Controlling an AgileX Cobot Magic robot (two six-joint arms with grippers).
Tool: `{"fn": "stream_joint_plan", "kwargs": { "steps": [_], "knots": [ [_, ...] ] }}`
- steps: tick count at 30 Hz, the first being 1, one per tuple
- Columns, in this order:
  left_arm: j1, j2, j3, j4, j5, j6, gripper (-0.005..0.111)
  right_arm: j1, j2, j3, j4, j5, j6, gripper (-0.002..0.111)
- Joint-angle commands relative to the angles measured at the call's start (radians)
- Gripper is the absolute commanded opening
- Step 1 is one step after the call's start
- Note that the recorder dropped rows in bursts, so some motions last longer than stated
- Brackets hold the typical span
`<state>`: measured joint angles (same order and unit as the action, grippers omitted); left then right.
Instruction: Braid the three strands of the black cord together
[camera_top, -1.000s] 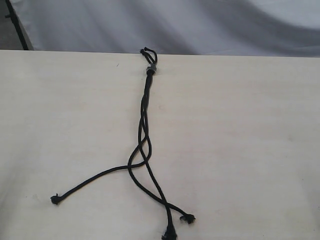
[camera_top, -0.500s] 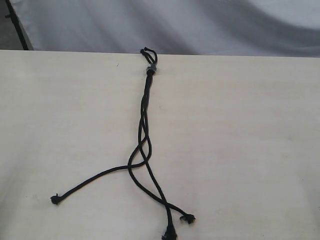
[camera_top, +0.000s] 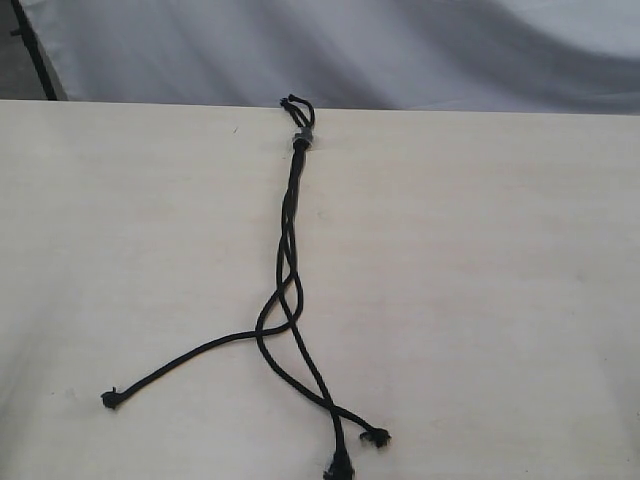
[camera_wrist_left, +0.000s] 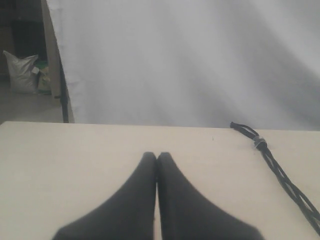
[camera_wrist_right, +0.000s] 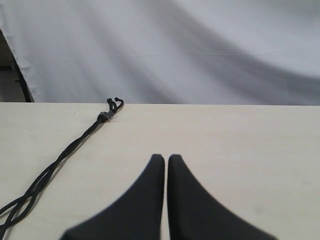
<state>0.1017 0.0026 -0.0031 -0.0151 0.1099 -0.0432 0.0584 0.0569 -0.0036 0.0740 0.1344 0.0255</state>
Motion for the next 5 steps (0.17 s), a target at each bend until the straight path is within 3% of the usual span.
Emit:
{"fn": "stream_joint_plan", "kwargs": {
  "steps": [1, 5],
  "knots": [
    [0.003, -0.003, 0.003, -0.008, -0.002, 0.003, 0.001, -0.005, -0.006, 0.004, 0.005, -0.002, 0.003, 0.003],
    [0.003, -0.003, 0.003, -0.008, -0.002, 0.003, 0.001, -0.005, -0.006, 0.004, 0.005, -0.002, 0.003, 0.003]
  ]
}}
